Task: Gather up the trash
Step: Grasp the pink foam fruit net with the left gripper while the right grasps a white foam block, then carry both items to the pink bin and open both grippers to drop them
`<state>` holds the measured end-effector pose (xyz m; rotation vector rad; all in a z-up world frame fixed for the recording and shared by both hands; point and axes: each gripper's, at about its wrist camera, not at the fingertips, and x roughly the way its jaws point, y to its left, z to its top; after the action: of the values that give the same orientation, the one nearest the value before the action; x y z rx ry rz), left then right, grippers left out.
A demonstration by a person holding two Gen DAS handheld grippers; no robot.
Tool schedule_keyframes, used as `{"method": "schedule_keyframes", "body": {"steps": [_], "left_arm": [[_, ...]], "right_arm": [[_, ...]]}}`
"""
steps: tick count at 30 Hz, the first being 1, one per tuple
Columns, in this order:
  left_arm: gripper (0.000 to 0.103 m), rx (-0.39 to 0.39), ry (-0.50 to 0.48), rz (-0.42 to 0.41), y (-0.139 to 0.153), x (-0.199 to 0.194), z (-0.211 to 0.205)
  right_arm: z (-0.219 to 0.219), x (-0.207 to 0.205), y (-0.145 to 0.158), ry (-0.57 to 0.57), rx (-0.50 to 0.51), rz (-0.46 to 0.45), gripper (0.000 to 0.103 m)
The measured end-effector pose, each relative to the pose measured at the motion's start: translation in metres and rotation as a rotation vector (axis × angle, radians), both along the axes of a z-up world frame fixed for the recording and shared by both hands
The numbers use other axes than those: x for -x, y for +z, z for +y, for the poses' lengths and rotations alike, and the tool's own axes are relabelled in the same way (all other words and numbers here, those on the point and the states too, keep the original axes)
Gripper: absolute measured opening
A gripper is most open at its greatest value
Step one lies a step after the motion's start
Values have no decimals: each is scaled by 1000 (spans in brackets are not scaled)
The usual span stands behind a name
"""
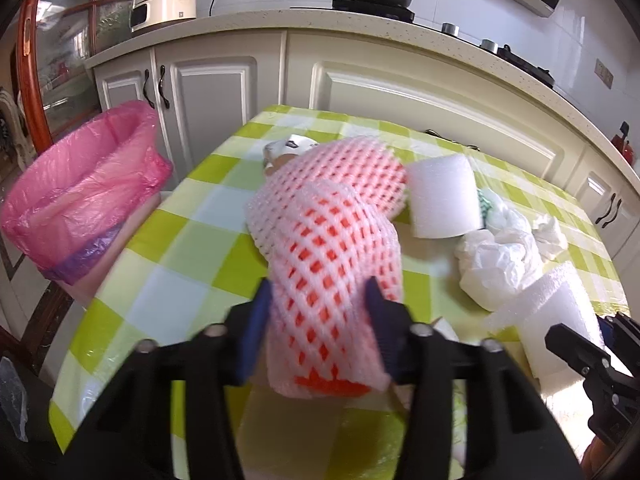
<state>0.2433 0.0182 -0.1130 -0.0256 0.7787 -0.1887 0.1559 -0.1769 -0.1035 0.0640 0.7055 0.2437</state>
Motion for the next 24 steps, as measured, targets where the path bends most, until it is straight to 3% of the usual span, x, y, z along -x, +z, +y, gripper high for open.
{"method": "schedule_keyframes", "body": {"steps": [2, 5, 14, 24], "left_arm": [[28, 10, -10, -17, 2, 6, -1], [25, 10, -11, -58, 9, 22, -1], [25, 4, 82, -192, 52, 70, 34], [25, 16, 244, -244, 84, 72, 106]], "right_arm": [[-2, 2, 0, -4, -5, 0, 36], [-3, 5, 0, -4, -9, -3, 36], [27, 0, 22, 82, -2, -58, 36], [93, -40, 49, 210, -2, -101, 36]]}}
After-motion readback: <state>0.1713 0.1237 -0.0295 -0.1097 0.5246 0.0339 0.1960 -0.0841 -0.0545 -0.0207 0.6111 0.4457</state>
